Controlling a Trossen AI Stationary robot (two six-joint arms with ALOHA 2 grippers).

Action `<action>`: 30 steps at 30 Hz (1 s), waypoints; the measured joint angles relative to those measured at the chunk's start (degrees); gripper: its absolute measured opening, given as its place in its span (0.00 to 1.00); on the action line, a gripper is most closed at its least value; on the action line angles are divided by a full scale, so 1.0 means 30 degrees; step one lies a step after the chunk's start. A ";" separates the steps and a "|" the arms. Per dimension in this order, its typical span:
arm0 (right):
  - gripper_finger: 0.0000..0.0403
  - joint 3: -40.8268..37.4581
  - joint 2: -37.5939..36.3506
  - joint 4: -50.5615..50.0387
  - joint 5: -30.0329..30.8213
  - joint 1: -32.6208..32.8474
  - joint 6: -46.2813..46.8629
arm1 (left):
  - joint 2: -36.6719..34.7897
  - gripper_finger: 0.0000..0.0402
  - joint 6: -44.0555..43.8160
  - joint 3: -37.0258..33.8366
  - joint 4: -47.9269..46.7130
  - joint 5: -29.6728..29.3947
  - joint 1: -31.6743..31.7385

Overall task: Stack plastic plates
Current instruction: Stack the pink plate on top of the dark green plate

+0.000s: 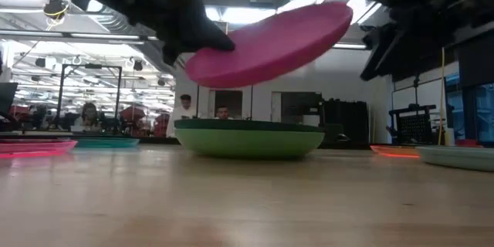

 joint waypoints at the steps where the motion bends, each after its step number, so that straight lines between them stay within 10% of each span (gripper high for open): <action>1: 0.40 0.0000 -0.0523 -0.0525 0.0339 0.0000 -0.0002 | 0.0000 0.03 0.0323 0.0000 0.0168 -0.0294 0.0375; 30: 0.40 -0.1896 -0.3392 -0.3266 0.3157 -0.0015 0.2080 | 0.2178 0.03 0.0786 0.0036 -0.1638 -0.0435 0.4853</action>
